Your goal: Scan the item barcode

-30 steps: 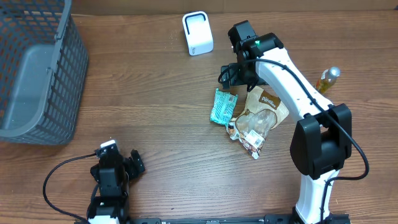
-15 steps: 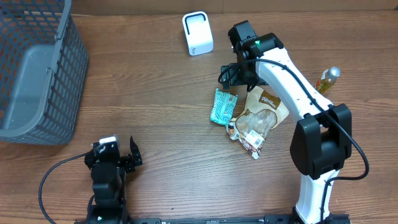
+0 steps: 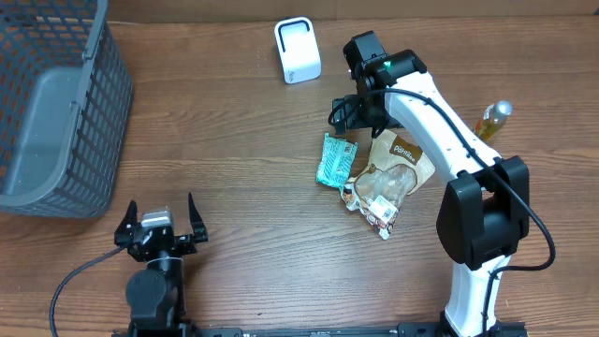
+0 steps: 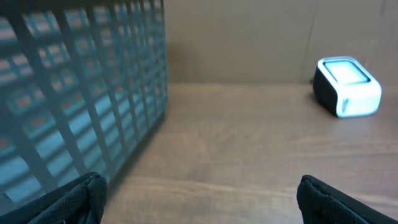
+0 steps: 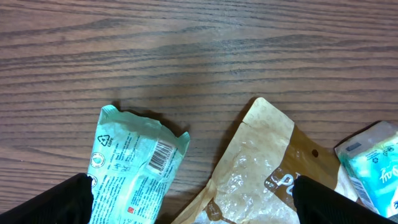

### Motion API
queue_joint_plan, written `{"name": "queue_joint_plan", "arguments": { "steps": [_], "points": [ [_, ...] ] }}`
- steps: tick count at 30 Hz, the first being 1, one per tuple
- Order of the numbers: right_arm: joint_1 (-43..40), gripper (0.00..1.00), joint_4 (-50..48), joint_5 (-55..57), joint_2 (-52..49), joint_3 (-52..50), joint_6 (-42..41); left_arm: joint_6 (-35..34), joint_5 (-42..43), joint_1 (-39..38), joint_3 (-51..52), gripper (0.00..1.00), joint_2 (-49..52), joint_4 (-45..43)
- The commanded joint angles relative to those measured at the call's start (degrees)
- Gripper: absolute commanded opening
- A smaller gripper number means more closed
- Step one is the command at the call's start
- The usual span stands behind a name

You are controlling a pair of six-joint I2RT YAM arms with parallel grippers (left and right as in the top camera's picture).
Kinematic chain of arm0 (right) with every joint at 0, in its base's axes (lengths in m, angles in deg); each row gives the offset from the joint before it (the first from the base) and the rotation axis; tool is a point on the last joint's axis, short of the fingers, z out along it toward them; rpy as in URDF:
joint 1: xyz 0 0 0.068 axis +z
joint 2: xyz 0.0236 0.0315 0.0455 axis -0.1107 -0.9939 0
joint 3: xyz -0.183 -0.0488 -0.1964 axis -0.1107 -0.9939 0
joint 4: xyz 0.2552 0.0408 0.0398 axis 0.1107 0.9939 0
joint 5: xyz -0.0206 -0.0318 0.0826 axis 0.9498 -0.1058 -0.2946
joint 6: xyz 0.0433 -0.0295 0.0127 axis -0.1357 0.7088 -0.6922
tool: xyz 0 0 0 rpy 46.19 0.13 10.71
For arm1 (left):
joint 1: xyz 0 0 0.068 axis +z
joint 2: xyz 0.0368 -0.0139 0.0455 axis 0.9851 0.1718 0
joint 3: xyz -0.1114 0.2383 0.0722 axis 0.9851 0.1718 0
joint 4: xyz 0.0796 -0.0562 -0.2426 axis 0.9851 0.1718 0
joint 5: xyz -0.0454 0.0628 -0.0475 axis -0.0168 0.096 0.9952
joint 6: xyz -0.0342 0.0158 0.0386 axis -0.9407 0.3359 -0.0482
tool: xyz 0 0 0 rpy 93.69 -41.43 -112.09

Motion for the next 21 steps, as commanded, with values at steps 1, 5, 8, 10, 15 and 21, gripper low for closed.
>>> {"name": "queue_joint_plan", "arguments": {
  "steps": [1, 5, 8, 10, 15, 21],
  "points": [
    [0.09, 1.00, -0.02, 0.17, 0.26, 0.00, 0.28, 2.25, 0.55, 0.52, 0.24, 1.00, -1.38, 0.48],
    [0.09, 1.00, -0.02, 0.17, 0.26, 0.00, 0.28, 3.21, 0.22, 0.52, 0.24, 1.00, -1.40, 0.44],
    [0.09, 1.00, -0.02, 0.17, 0.26, 0.00, 0.28, 3.98, 0.11, 0.52, 0.24, 1.00, -1.40, 0.42],
    [0.09, 1.00, -0.02, 0.17, 0.26, 0.00, 0.28, 3.87, 0.33, 0.52, 0.24, 1.00, -1.40, 0.37],
    [0.09, 1.00, -0.02, 0.17, 0.26, 0.00, 0.28, 1.36, 0.48, 0.70, 0.24, 1.00, -1.40, -0.13],
    [0.09, 1.00, -0.02, 0.17, 0.26, 0.00, 0.28, 1.36, 0.48, 1.05, 0.24, 1.00, -1.38, -0.17]
  ]
}}
